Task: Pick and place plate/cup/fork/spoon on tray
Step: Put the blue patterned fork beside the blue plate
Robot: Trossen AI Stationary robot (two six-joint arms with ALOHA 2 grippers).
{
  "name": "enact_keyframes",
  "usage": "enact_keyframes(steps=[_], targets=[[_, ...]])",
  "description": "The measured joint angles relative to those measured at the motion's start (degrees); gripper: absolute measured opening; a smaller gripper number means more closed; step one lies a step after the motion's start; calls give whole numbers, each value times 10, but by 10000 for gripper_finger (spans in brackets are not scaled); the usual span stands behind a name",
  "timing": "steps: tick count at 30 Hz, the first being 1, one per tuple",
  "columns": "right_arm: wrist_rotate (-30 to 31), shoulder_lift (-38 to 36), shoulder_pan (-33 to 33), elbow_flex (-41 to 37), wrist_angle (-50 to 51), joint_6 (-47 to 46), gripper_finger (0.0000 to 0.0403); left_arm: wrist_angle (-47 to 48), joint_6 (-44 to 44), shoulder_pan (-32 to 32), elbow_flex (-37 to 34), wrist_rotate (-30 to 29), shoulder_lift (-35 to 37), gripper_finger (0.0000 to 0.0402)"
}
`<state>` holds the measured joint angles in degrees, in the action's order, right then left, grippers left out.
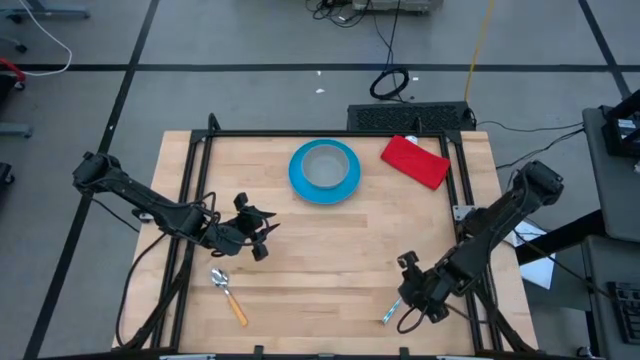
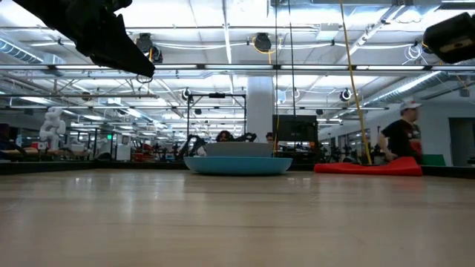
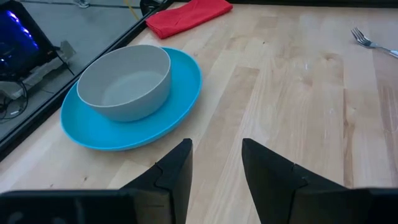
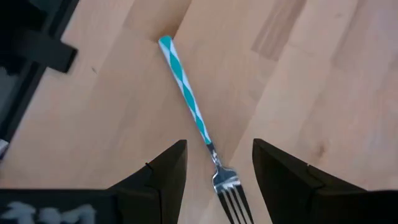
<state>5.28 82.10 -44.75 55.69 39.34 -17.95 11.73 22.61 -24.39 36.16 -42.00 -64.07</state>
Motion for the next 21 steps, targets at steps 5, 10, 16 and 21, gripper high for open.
enact_keyframes(steps=[5, 10, 16, 21], targets=[[-12, 56, 0, 11, -4, 29, 171, 0, 0, 4, 0, 0, 0, 145], [-16, 87, -5, 19, -7, 39, 171, 0, 0, 9, 0, 0, 0, 145], [-13, 116, -11, 19, -8, 52, 159, 0, 1, 10, 0, 0, 0, 145], [-11, 140, -11, 19, -8, 76, 127, 0, 4, 10, 0, 1, 0, 145]])
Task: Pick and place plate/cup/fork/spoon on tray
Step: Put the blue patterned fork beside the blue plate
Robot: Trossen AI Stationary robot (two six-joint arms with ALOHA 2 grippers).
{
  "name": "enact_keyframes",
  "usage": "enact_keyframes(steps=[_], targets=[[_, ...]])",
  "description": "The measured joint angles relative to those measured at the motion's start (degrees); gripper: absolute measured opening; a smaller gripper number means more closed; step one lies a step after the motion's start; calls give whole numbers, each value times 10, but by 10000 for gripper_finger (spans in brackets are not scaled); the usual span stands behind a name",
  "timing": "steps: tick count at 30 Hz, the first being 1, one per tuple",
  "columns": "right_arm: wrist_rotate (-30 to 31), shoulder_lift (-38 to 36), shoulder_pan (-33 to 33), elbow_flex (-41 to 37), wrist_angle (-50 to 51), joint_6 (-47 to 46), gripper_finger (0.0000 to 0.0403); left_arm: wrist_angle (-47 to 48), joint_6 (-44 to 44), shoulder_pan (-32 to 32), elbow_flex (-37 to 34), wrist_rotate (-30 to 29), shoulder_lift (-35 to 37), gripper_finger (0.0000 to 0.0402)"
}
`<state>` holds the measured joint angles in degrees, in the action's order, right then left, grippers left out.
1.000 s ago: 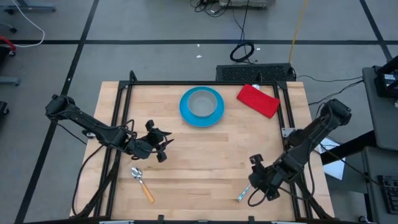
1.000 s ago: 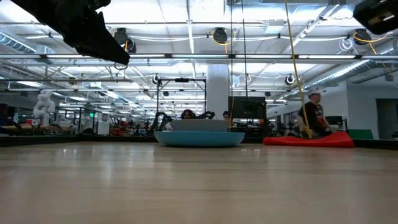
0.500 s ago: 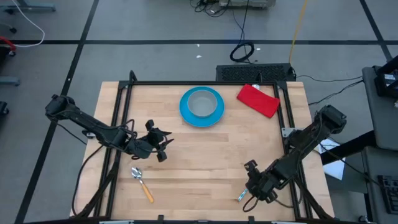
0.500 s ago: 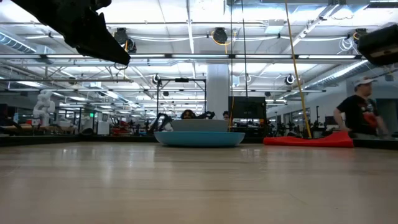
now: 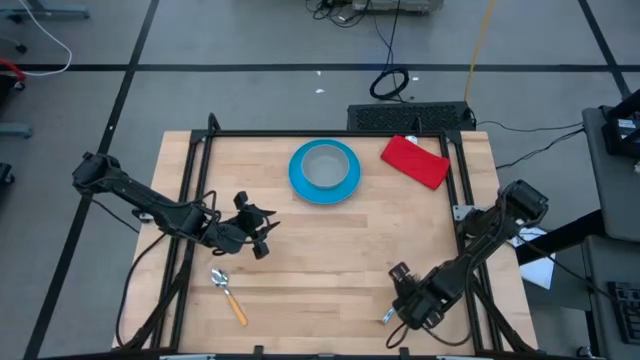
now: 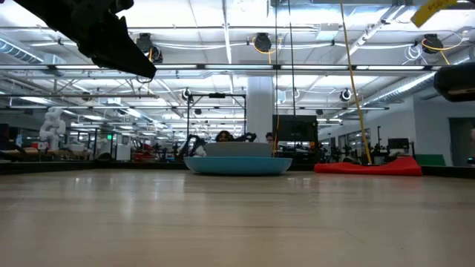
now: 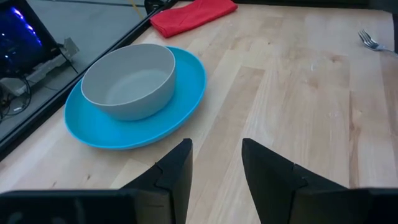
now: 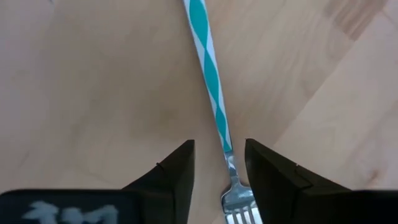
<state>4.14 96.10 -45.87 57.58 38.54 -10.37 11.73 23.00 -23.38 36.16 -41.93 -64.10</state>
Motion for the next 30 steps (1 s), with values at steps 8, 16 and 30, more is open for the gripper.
enact_keyframes(steps=[8, 16, 30], targets=[[3, 9, 0, 0, 3, 31, 85, 0, 0, 0, 0, 0, 0, 145], [5, 9, 0, -8, -19, 55, 60, 0, 0, 0, 0, 0, 0, 145], [4, 7, 4, -32, -60, 79, 11, 0, 0, 0, 0, 0, 0, 145]])
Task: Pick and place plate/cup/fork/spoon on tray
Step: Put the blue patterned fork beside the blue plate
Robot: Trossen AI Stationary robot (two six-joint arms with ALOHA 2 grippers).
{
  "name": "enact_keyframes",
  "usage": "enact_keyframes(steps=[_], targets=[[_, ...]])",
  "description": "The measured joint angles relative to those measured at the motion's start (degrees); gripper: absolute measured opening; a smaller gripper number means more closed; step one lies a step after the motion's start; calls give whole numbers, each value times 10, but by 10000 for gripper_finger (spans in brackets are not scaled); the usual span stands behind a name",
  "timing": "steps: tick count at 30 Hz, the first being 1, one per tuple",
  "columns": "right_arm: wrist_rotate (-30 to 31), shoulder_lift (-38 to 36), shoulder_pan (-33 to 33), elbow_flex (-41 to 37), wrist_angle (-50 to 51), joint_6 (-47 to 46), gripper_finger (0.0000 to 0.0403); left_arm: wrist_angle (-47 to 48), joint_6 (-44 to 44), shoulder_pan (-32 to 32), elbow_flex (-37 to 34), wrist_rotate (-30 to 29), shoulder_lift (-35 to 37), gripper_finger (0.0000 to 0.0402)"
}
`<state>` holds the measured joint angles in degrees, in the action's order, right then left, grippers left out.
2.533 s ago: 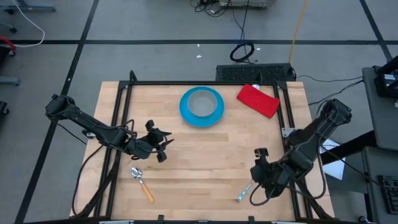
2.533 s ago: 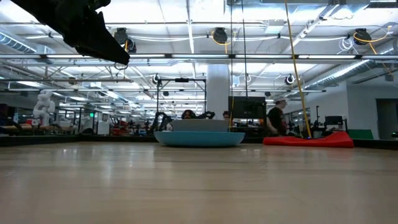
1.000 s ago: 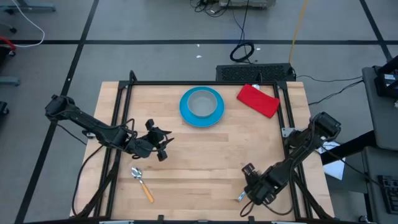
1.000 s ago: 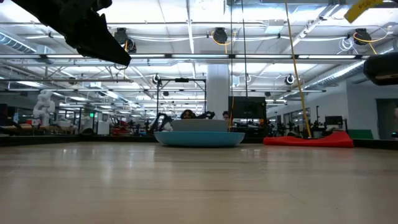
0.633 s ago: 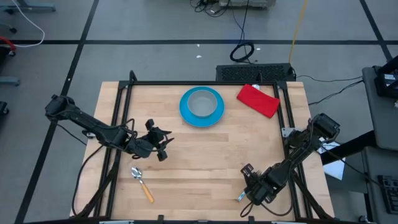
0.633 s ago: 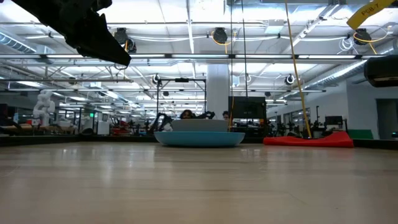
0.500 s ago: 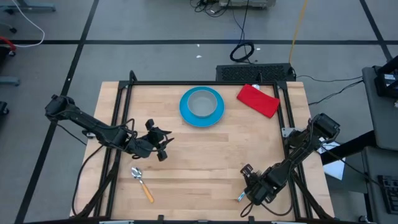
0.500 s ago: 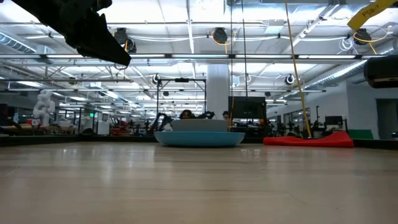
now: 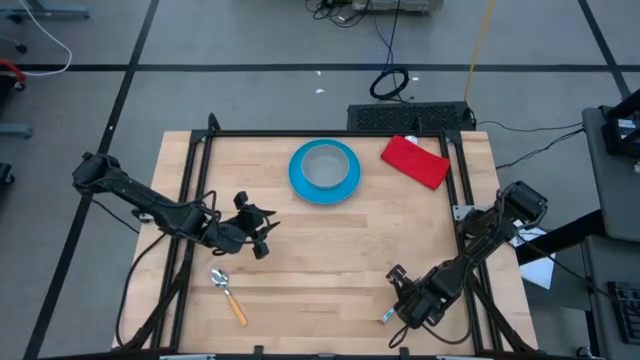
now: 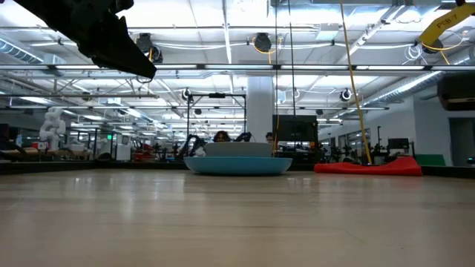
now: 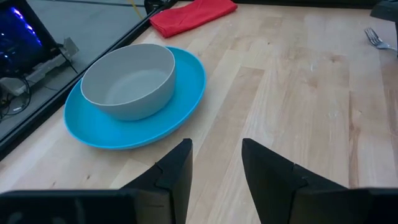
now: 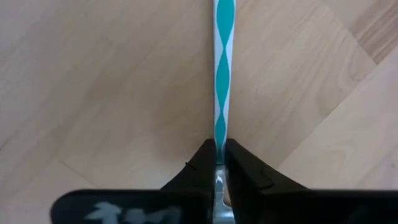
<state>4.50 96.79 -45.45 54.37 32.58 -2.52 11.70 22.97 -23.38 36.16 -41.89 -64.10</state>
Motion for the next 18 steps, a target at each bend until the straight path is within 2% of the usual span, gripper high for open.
enact_keyframes(steps=[9, 18], targets=[[-2, -7, 22, -2, -2, 11, 6, -14, -3, 0, 0, 0, 0, 145], [67, -84, 67, -3, 6, 30, 2, -26, -18, 0, 0, 0, 0, 146]])
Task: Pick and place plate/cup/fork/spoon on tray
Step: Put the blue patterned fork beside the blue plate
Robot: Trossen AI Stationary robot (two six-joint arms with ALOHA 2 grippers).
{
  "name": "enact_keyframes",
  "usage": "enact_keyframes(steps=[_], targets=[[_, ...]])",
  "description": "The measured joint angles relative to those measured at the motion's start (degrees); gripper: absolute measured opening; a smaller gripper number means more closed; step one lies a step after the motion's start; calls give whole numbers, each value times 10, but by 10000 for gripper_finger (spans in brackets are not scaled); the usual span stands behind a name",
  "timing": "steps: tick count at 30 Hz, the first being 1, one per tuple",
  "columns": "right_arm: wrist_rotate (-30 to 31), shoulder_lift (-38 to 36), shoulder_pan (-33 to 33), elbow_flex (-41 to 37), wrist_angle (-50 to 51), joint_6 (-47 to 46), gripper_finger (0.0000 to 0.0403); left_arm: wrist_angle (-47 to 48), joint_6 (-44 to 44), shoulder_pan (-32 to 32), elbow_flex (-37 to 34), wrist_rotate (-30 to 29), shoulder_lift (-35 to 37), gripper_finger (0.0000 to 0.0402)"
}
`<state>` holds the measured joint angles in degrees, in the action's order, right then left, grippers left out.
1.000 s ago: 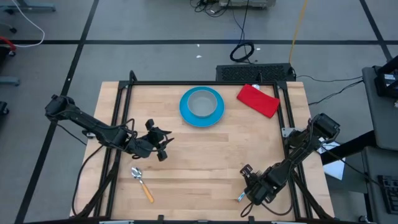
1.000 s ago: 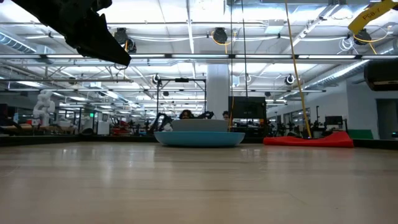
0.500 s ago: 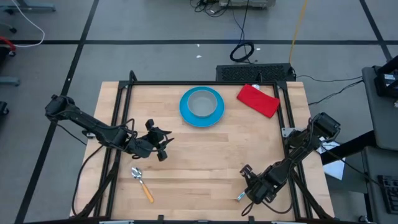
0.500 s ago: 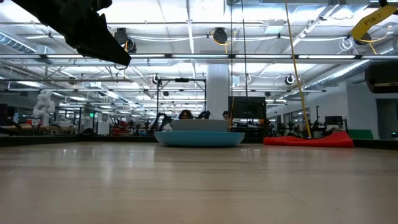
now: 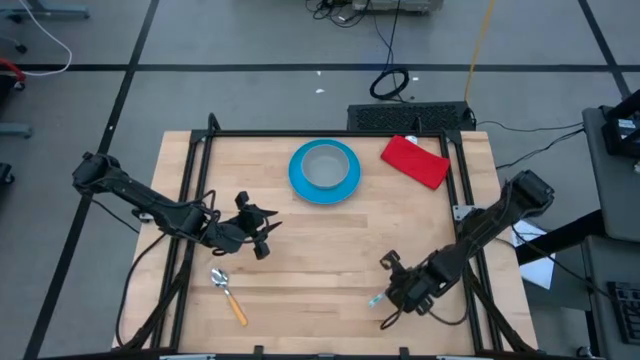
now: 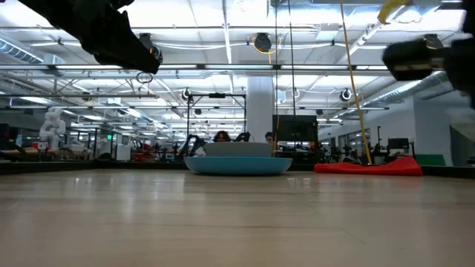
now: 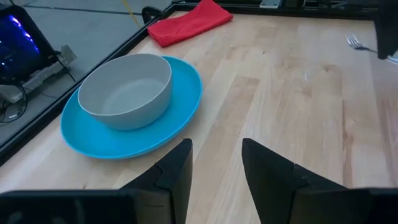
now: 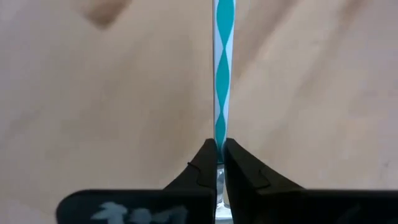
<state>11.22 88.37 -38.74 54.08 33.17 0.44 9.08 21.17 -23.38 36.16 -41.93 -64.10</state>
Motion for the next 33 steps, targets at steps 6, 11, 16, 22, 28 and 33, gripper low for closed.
enact_keyframes(steps=[6, 11, 16, 22, 28, 33], targets=[[40, -26, 37, 0, 1, 10, 1, -19, -11, 0, 0, 6, -1, 146], [52, -29, 65, 1, 2, 36, 1, -72, -53, 0, 0, 11, -21, 147], [69, -29, 91, 1, 12, 37, 1, -128, -86, 8, 0, 13, -57, 189], [105, -29, 128, 8, 33, 37, 1, -230, -155, 16, 0, 9, -108, 271], [172, -29, 171, 36, 39, 45, 0, -271, -230, 16, 54, 3, -174, 302], [211, -29, 207, 62, 39, 50, 0, -257, -260, 20, 127, 3, -233, 299]])
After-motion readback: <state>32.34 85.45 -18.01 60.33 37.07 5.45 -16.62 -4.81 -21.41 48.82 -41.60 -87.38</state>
